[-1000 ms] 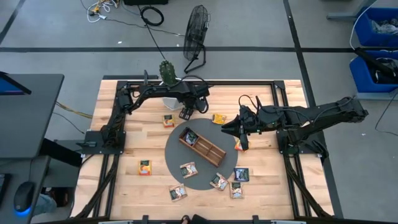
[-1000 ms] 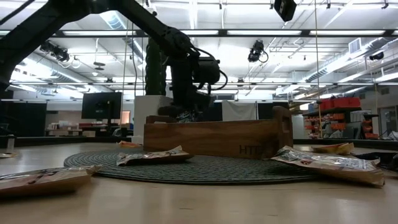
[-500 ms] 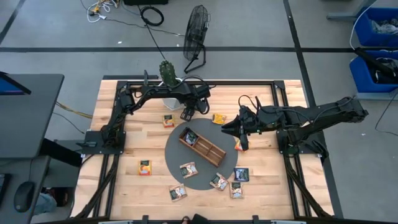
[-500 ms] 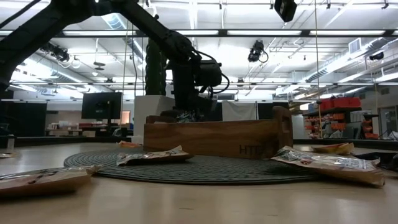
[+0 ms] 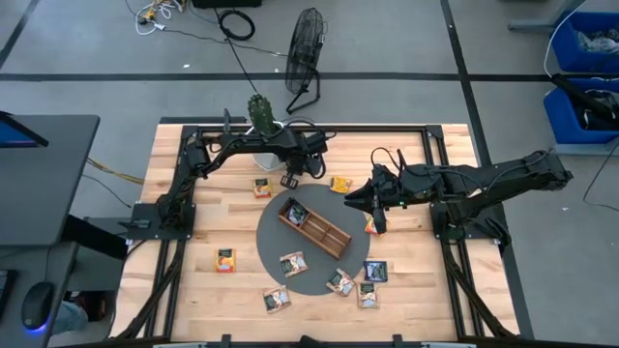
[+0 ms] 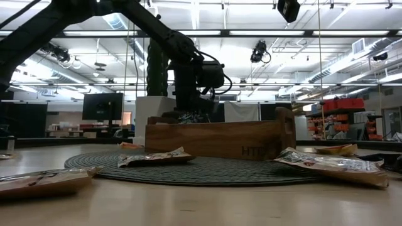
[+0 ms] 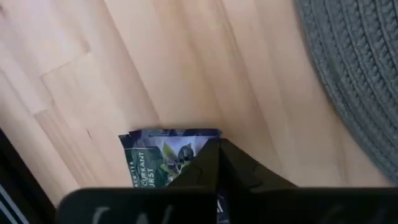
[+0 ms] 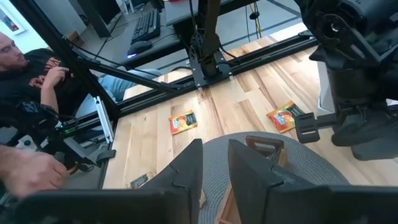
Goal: Pick & Place Tea
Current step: Put the purple tea bag into the left section of the wooden organizer
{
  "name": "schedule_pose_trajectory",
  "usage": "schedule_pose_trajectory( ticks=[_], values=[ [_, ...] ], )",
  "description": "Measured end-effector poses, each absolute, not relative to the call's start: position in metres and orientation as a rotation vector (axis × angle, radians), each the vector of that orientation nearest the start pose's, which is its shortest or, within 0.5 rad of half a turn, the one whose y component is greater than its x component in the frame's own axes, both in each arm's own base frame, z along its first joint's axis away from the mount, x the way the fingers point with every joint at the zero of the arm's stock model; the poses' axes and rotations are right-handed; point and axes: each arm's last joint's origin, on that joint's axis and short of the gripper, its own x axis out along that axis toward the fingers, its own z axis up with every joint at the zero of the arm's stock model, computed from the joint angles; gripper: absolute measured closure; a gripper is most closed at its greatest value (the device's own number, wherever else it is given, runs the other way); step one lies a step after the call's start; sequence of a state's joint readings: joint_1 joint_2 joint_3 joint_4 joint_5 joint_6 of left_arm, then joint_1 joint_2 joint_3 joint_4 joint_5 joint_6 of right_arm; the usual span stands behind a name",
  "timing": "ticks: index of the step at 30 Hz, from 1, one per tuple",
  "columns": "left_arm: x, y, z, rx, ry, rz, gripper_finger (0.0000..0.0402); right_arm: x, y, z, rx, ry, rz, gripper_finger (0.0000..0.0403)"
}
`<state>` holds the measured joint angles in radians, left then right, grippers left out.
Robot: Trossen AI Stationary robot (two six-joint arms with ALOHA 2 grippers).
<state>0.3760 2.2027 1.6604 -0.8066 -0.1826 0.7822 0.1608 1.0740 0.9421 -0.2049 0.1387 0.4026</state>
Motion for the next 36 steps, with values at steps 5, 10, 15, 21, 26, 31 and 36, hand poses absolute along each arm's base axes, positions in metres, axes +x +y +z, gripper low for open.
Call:
schedule_pose_trajectory(
  ticks=[5,10,15,21,26,31,36],
  values=[
    [0.408,0.15,0.165,0.599,1.438,-0.096,0.0399,0.234,0.034,0.331,0.349,0.332,-0.046,0.0319],
    [0.409,0.133,0.191,0.673,1.391,-0.074,0.04,0.232,0.033,0.332,0.348,0.329,-0.05,0.0319],
    [0.403,0.115,0.231,0.74,1.315,0.005,0.04,0.222,0.03,0.339,0.351,0.296,-0.111,0.0319],
    [0.396,0.085,0.287,0.854,1.148,0.15,0.0401,0.203,0.021,0.351,0.42,0.195,-0.286,0.0319],
    [0.392,0.054,0.332,0.977,0.944,0.278,0.0401,0.201,0.011,0.353,0.527,0.154,-0.359,0.0318],
    [0.396,0.02,0.359,1.144,0.773,0.325,0.0401,0.204,-0.002,0.353,0.619,0.128,-0.392,0.0289],
    [0.398,-0.007,0.365,1.275,0.715,0.281,0.0401,0.208,-0.013,0.36,0.706,0.046,-0.348,0.0231]
  ],
)
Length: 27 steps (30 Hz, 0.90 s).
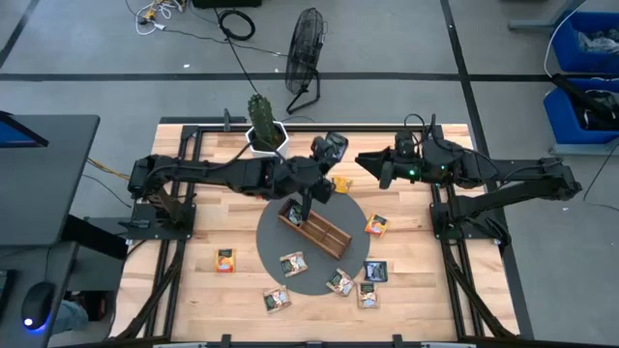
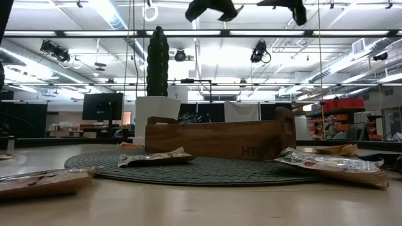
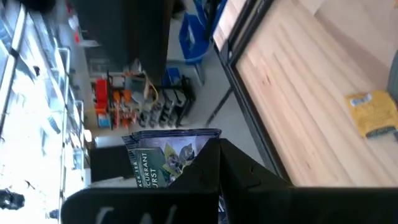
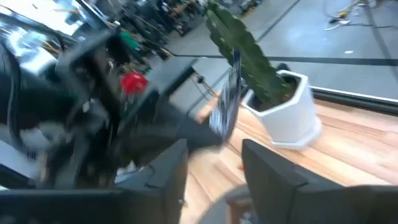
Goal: Pick & Place Tea
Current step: Put the purple tea bag into the left section of the wooden organizer
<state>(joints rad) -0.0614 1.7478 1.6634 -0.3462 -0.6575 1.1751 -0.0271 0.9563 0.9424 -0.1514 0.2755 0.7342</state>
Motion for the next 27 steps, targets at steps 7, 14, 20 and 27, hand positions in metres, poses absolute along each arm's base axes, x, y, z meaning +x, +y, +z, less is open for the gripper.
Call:
schedule_pose_trajectory(
  ticks=[7,14,20,27],
  values=[
    [0.402,-0.015,0.366,1.286,0.68,0.303,0.0401,0.223,-0.022,0.356,0.782,0.027,-0.32,0.0165],
    [0.402,-0.015,0.366,1.287,0.681,0.303,0.0401,0.24,-0.024,0.35,0.782,0.01,-0.31,0.0171],
    [0.402,-0.015,0.366,1.286,0.676,0.305,0.0401,0.246,-0.026,0.346,0.776,0.011,-0.347,0.0219],
    [0.402,-0.012,0.367,1.281,0.675,0.315,0.0401,0.245,-0.029,0.348,0.748,-0.009,-0.365,0.0356]
  ],
)
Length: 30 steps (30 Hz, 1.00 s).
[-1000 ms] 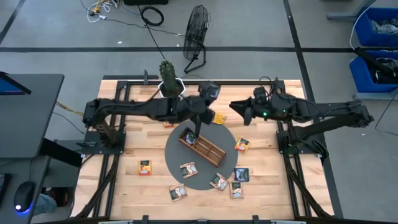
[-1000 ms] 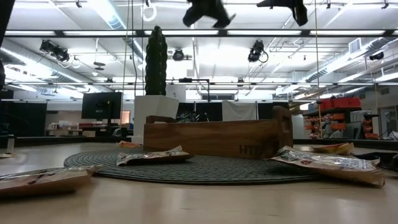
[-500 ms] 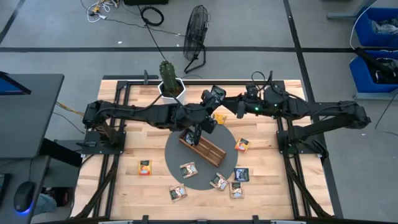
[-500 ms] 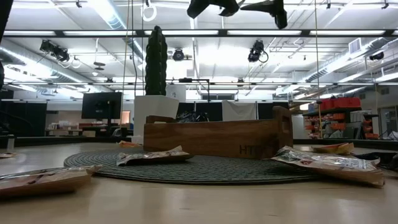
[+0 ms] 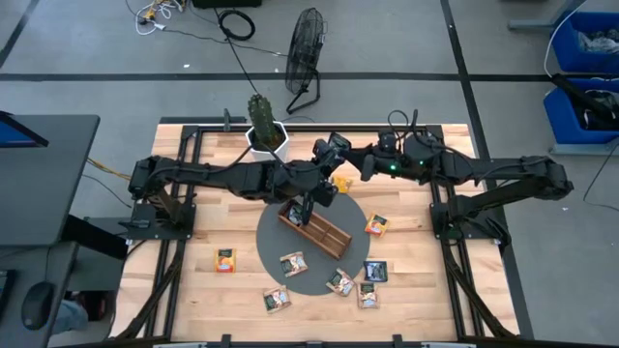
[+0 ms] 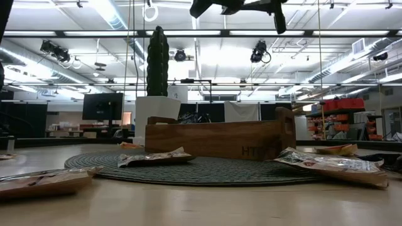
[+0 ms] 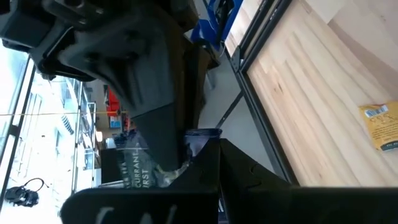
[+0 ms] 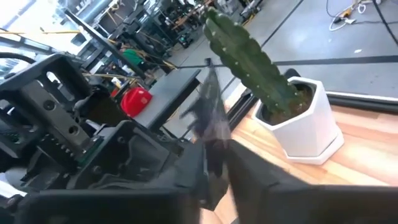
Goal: Pick & Place Tea
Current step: Put the purple tea bag into the left section of the wooden organizer
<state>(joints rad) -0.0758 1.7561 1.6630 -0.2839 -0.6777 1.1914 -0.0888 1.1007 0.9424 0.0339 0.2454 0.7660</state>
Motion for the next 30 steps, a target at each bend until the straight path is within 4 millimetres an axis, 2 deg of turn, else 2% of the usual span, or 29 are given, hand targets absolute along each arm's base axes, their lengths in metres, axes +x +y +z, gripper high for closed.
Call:
schedule_pose_trajectory(
  ticks=[2,9,16,22,30],
  values=[
    [0.402,-0.011,0.367,1.279,0.677,0.318,0.0401,0.245,-0.029,0.348,0.724,-0.008,-0.363,0.0388],
    [0.403,-0.009,0.367,1.275,0.673,0.326,0.0392,0.245,-0.03,0.349,0.683,-0.015,-0.379,0.0399],
    [0.402,-0.019,0.374,1.259,0.613,0.349,0.0337,0.244,-0.033,0.349,0.644,-0.022,-0.404,0.0401],
    [0.392,-0.022,0.387,1.223,0.601,0.438,0.0283,0.244,-0.034,0.349,0.588,-0.006,-0.406,0.0402],
    [0.366,-0.011,0.422,0.973,0.452,0.553,0.0239,0.243,-0.028,0.345,0.521,0.077,-0.335,0.0403]
  ],
)
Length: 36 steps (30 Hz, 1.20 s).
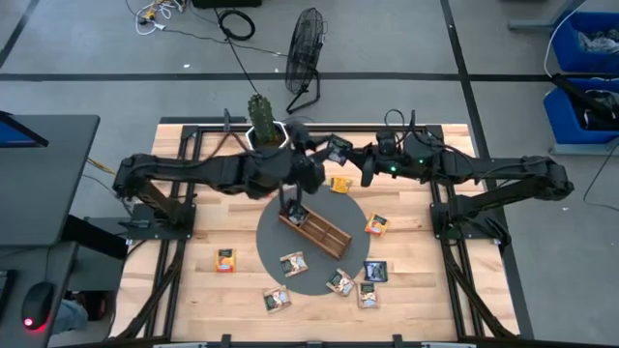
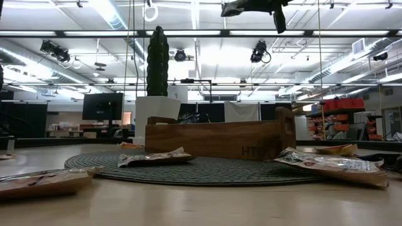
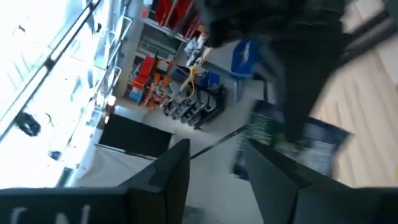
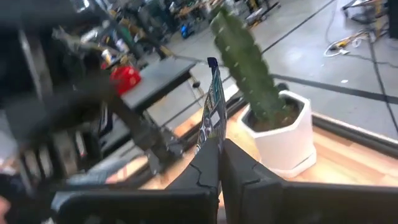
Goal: Pick & Place Tea
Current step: Put the purple tea bag into the left section of the wooden organizer
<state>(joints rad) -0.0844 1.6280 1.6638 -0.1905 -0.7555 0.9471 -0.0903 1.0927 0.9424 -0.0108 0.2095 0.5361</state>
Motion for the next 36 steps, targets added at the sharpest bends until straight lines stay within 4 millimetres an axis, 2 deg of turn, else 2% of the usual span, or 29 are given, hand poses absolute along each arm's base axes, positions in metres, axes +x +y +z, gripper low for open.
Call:
schedule_pose_trajectory(
  ticks=[5,12,16,24,29,36],
  values=[
    [0.353,-0.004,0.429,0.918,0.512,0.444,0.024,0.243,-0.021,0.34,0.469,0.153,-0.296,0.0403],
    [0.348,0.005,0.441,0.682,0.54,0.217,0.0258,0.243,-0.015,0.338,0.422,0.188,-0.271,0.0403],
    [0.346,0.012,0.448,0.57,0.517,0.183,0.0263,0.243,-0.014,0.337,0.407,0.202,-0.256,0.0403],
    [0.36,0.027,0.434,0.349,0.645,0.061,0.025,0.243,-0.012,0.336,0.359,0.223,-0.219,0.0403],
    [0.372,0.031,0.421,0.339,0.693,0.033,0.0231,0.242,-0.01,0.333,0.337,0.255,-0.212,0.0403],
    [0.38,0.033,0.416,0.339,0.687,0.03,0.0224,0.241,-0.007,0.327,0.315,0.317,-0.208,0.0403]
  ],
)
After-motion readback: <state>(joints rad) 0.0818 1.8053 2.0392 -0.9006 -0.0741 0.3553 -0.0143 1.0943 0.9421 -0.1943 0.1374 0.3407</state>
